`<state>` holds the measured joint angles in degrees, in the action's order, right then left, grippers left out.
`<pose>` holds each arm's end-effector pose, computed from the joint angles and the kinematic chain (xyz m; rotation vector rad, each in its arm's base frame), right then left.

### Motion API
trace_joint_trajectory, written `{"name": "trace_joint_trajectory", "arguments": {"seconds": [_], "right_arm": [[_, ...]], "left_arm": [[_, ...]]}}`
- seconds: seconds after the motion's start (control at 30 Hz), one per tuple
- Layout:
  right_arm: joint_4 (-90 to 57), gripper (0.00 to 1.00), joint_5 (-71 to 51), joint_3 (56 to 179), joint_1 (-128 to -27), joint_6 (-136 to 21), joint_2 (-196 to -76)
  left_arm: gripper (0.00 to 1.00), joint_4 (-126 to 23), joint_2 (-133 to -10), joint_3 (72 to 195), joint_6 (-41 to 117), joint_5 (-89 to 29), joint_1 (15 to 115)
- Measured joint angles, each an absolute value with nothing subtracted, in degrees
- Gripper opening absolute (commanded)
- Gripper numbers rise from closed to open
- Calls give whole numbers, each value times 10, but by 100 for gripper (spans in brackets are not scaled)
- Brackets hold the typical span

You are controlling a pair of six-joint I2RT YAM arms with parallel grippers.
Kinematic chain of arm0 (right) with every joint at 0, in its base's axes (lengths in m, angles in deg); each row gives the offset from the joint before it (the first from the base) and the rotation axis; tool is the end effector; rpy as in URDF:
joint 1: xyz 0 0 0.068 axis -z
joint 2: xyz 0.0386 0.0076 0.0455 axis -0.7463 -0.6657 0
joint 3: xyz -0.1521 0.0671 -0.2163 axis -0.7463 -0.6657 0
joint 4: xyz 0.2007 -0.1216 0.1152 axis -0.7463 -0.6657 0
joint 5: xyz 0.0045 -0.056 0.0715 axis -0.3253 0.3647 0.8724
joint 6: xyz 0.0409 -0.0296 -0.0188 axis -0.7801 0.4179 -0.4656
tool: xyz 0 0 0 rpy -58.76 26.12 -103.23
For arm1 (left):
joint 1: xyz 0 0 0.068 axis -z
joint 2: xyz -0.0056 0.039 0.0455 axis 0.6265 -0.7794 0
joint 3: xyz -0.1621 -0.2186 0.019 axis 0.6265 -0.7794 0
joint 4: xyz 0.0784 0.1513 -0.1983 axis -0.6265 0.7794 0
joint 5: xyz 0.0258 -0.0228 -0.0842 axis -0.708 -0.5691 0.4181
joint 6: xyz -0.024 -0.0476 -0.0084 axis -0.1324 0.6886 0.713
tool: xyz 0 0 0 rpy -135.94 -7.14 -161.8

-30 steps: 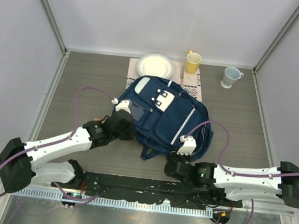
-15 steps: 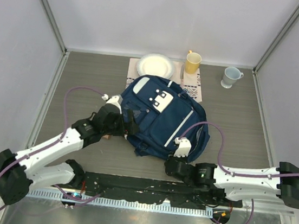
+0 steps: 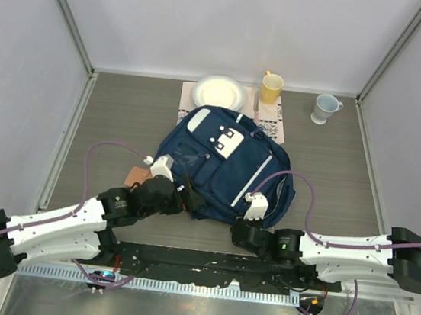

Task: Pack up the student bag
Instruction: Zip the student bag at the center of the board.

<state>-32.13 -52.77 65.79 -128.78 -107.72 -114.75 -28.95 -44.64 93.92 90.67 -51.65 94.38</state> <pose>0.0506 0.1789 0.1668 -0.2184 2.3066 0.4807 0.1115 -0.1483 0.2361 -0.3147 2.3209 -0.8828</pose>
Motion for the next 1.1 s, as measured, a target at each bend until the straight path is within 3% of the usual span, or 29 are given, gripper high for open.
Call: {"name": "trace_joint_trajectory", "arguments": {"seconds": [0.57,0.9,0.97,1.1], "right_arm": [[-322,1,-534,657,-1287,-1068,-1106],[-327,1,-534,657,-1287,-1057,-1100],[-324,1,-531,656,-1287,-1057,-1100],[-318,1,-526,652,-1287,-1057,-1100]], "left_arm": [[100,-475,-572,882,1073,-640,1090],[100,-567,-631,882,1103,-671,1099],[98,-582,-648,882,1104,-672,1099],[84,-606,-681,882,1122,-663,1100]]}}
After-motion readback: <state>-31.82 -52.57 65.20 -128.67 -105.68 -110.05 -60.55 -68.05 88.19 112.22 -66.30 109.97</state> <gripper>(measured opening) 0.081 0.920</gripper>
